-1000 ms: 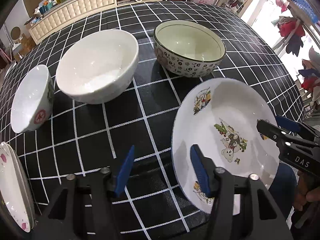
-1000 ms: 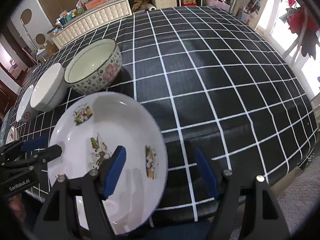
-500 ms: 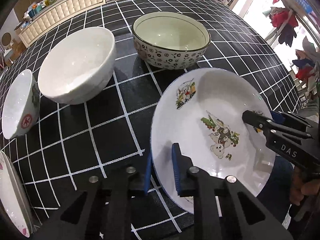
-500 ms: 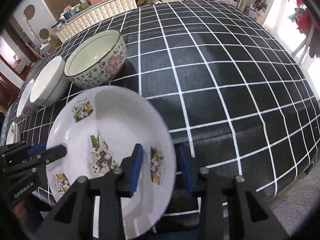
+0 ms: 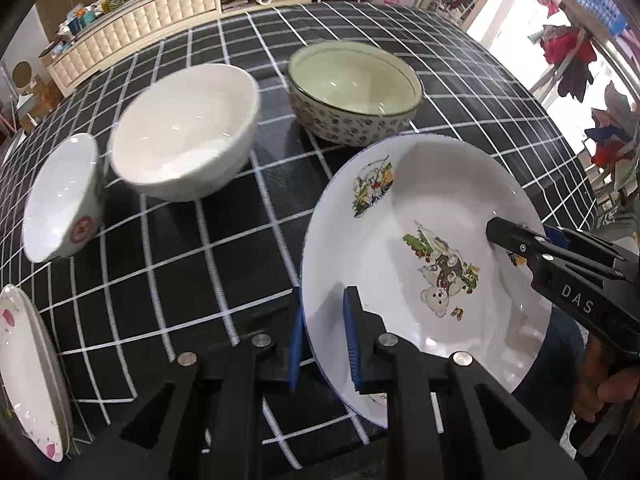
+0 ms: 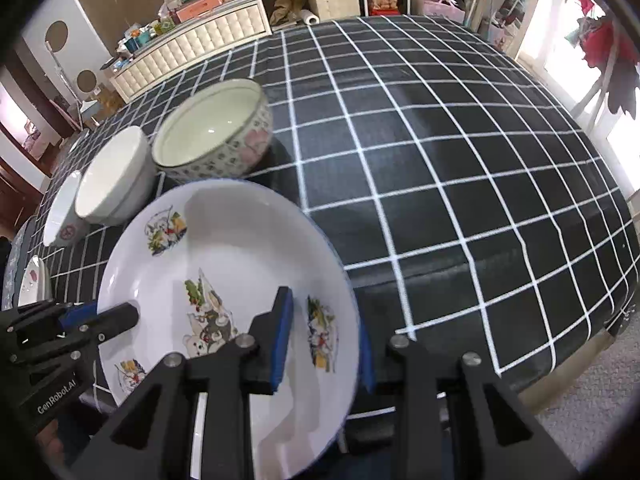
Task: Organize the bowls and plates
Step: 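Carry the cartoon-print plate onto the pink-petal plate and open the left gripper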
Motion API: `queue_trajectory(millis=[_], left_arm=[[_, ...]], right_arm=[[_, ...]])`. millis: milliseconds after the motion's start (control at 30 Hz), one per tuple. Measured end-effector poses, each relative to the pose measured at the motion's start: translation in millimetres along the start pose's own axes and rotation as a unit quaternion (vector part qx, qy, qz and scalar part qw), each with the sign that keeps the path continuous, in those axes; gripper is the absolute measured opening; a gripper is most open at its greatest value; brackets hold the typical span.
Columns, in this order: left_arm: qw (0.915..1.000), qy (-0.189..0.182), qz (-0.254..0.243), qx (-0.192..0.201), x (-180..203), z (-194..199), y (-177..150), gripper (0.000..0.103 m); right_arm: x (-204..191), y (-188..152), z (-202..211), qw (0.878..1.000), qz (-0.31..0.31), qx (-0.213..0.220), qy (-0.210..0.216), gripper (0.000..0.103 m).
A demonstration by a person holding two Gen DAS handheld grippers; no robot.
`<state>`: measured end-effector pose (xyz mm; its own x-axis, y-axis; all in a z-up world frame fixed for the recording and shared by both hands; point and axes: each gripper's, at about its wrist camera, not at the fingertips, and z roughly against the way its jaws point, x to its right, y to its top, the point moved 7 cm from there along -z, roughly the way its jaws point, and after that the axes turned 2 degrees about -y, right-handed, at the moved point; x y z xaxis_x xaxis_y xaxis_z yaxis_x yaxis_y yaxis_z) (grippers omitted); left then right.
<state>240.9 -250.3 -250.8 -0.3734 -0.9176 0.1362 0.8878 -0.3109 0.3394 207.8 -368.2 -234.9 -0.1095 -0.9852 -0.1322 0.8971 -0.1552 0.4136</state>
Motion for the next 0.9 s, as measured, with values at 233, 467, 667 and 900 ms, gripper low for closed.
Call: queue_trajectory(millis=[233,467,667,900], left_arm=[[0.9995,0.007,0.024,0.022,-32,32,-7,0.016],[0.9971,0.017,0.05,0.055,-74,75,-17,0.015],[0.9928,0.032,0.083,0.079,-121,109,-34,0.016],[0.9837,0.06,0.14,0.095,-187,139,-68,0.016]], right_arm=[[-32,2,14,1.0,0.022,0.009,0.009,0.034],[-79,11,30,0.998,0.046,0.023,0.025,0.033],[-127,16,39,0.995,0.082,0.037,0.041,0.033],[-199,14,35,0.987,0.137,0.036,0.072,0.033]])
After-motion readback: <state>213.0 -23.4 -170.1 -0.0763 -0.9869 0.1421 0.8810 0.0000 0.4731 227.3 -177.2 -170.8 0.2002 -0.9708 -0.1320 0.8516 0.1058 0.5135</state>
